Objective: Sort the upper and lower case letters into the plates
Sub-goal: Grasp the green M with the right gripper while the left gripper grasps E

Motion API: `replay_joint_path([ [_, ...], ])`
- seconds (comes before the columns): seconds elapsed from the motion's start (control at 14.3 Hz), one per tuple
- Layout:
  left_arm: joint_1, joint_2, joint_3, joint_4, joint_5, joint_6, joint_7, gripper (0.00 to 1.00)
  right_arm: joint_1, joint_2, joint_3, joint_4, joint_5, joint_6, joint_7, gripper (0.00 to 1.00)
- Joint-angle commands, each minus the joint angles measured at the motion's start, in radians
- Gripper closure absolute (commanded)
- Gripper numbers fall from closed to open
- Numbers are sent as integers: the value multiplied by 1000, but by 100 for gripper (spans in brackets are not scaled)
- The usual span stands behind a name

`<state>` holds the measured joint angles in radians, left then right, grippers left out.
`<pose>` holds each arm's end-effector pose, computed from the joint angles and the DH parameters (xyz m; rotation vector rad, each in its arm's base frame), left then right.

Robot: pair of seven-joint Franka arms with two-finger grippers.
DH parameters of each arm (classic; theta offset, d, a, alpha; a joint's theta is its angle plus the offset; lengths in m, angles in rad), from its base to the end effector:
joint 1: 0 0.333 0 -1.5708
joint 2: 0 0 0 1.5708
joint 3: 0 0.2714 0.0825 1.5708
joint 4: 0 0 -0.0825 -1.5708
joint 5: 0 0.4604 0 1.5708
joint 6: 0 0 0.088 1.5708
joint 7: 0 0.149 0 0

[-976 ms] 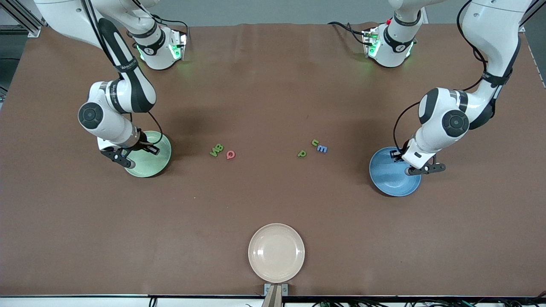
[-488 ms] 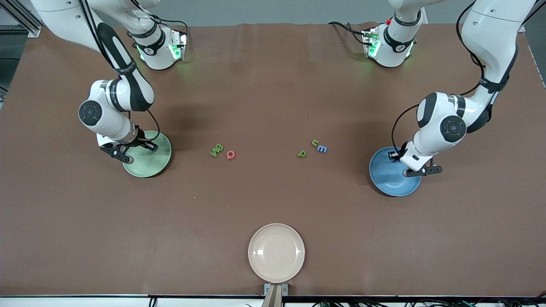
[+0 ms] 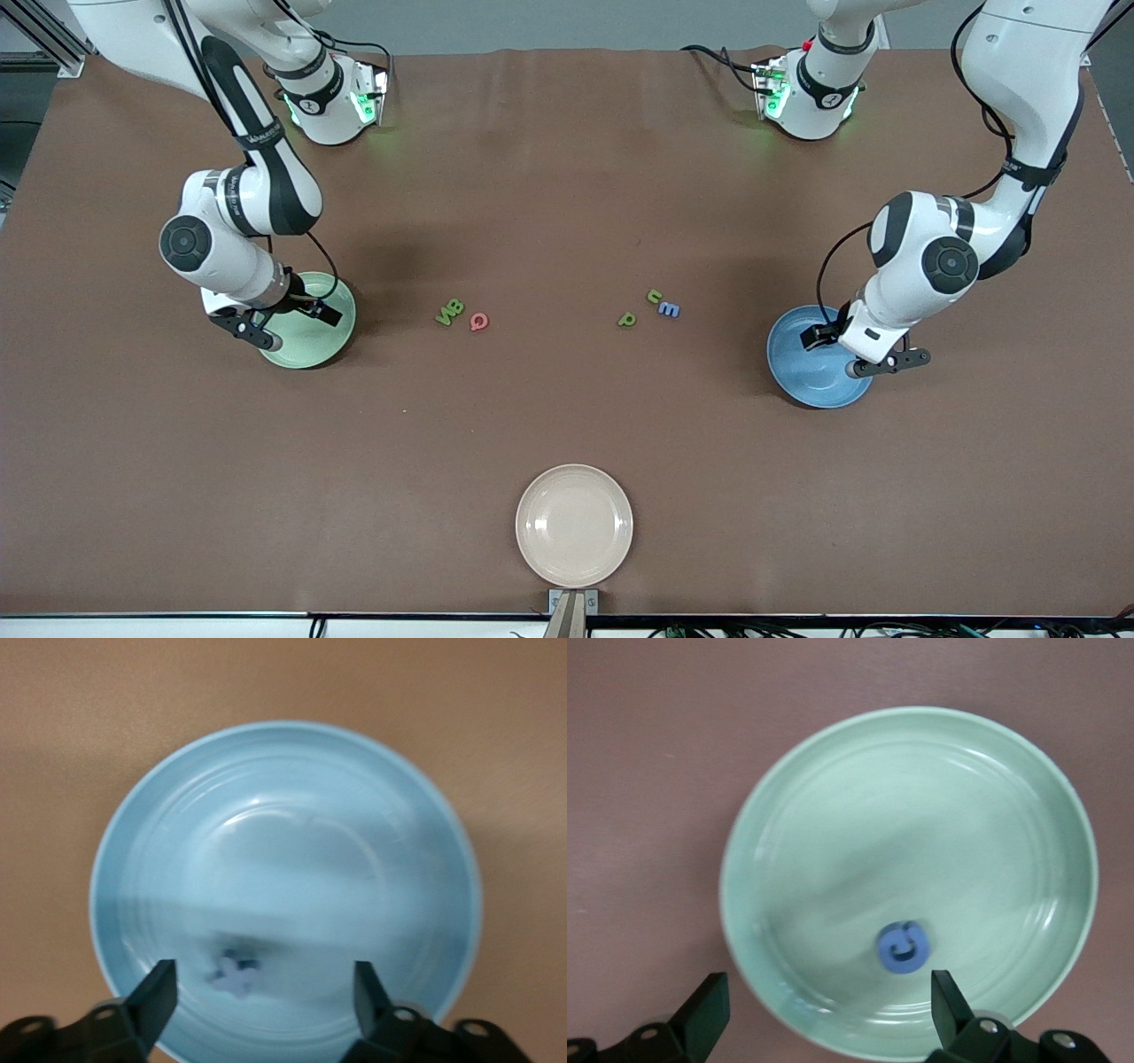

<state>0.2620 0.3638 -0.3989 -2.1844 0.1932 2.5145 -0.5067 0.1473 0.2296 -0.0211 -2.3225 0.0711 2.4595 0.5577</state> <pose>0.5821 -0.0975 0.0874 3.0944 0.3677 -0.0068 0.5361 0.0690 0.0852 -3.0404 0.7577 0.1561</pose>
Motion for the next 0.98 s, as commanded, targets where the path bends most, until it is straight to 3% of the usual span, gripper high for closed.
replay_joint_path([
  [0.0, -6, -31, -82, -9, 17, -14, -290, 0, 95, -9, 1, 14, 4, 7, 132, 0],
  [0.14, -10, -29, -158, -8, 17, -19, -583, 0, 177, 22, 1, 41, 7, 28, 148, 0],
  [0.35, -108, -13, -176, 14, 17, -17, -939, 0, 268, 77, 1, 57, 36, 120, 151, 0],
  [0.7, -256, 62, -175, 49, 15, -17, -1223, 0, 362, 178, 0, 127, 47, 153, 281, 4],
  [0.91, -287, 99, -172, 54, 17, -16, -1305, 0, 374, 206, 0, 147, 45, 154, 283, 21],
])
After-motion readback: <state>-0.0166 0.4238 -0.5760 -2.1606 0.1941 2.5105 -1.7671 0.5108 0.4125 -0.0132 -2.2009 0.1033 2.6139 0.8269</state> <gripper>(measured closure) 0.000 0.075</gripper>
